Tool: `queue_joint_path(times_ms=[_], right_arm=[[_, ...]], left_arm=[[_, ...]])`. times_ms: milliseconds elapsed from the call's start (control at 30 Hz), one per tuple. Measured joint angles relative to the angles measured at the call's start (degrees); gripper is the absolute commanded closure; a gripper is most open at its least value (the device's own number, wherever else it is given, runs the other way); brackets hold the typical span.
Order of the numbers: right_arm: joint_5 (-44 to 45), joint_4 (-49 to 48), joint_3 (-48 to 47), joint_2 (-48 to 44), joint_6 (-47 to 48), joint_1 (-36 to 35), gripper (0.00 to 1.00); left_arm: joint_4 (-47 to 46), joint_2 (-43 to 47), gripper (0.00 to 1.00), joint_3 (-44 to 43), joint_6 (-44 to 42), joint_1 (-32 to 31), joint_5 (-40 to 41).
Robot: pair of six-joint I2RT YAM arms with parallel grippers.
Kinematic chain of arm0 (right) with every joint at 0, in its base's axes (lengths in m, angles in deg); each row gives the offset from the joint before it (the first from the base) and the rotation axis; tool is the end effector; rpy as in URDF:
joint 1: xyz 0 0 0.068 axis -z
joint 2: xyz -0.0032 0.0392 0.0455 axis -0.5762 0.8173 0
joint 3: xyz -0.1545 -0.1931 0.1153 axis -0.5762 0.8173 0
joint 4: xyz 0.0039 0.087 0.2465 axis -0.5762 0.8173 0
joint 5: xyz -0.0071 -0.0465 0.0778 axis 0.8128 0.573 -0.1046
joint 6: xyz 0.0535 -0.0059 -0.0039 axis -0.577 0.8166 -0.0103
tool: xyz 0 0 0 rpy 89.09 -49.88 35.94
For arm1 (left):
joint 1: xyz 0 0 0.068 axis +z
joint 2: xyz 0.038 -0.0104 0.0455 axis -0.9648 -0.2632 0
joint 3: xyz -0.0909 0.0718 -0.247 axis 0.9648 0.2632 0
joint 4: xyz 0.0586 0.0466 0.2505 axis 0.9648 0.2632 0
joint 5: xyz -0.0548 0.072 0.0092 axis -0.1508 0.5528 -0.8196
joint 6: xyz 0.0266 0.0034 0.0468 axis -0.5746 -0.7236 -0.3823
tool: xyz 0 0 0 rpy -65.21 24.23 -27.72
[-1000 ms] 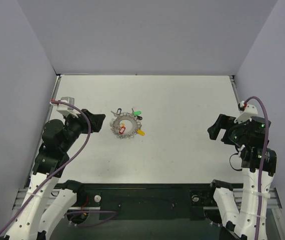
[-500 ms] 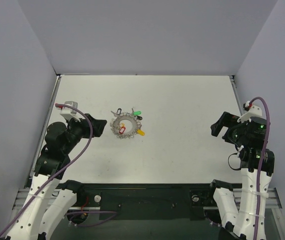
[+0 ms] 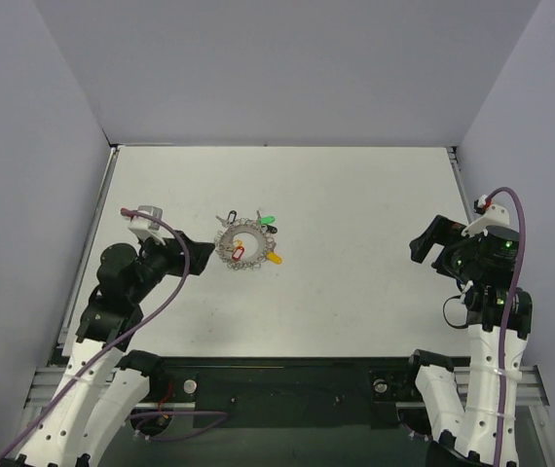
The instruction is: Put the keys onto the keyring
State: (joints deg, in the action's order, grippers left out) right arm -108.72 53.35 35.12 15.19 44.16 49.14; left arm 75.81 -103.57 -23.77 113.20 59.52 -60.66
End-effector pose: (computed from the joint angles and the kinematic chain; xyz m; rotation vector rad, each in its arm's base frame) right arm 0.1446 -0.0238 0.3672 0.1993 1.8943 0.2958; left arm 0.1428 -0.0468 0.3156 0.0204 1.8025 -0.6900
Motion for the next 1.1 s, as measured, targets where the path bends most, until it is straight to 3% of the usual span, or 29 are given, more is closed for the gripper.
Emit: queue_joint_path(times_ms=[600, 1100], right_arm=[[-3.93, -3.67, 2.23, -2.84, -3.56, 0.0, 0.09], [-4.11, -4.13, 2.23, -4.59, -4.66, 0.0, 0.09]], left_arm=[[-1.22, 9.46, 0.14, 1.07, 5.31, 0.02, -1.51], [-0.42, 10.71, 0.14, 1.07, 5.46, 0.02, -1.42]])
